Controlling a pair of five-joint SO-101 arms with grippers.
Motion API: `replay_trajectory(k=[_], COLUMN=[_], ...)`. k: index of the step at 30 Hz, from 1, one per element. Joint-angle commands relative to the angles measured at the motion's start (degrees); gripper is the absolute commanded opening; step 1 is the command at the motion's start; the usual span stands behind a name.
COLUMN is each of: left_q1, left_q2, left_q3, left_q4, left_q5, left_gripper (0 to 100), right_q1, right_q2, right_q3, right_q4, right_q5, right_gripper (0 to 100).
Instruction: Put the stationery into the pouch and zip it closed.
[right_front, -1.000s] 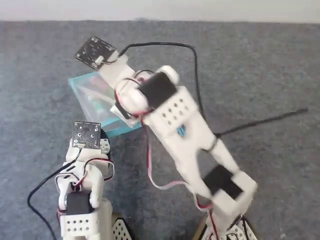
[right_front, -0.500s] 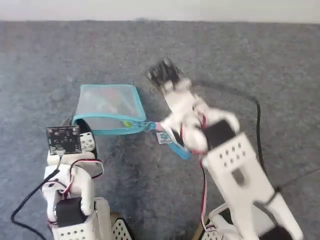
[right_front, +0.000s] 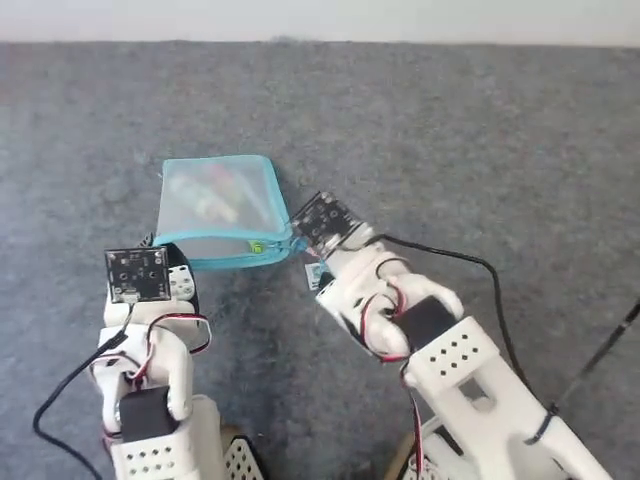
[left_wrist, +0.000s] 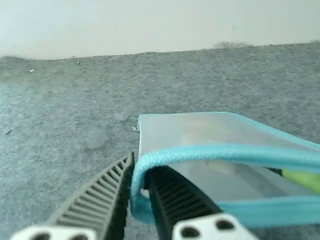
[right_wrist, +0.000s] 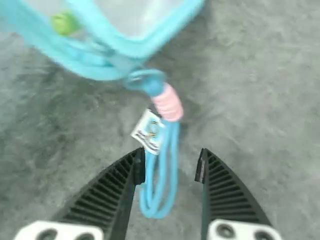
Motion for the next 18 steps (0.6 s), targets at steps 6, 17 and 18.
replay_trajectory(k=[6,17,18], left_q1=[0.6,0.6,0.6], left_q2=[-0.2,-0.2,-0.2], left_q3=[-1.5,-0.9,-0.9], left_q4=[1.2,1.3,1.3], left_q5=[0.9,1.1,1.1], left_gripper=[1,1,1], right_q1=[-3.0,-3.1,-3.1], right_q2=[-2.1,-2.4,-2.4], right_q3=[4.3,8.6,8.6], right_q4=[-6.0,-10.9,-10.9], right_q5=[-0.7,-0.7,-0.7], right_gripper=[17.3,17.3,17.3])
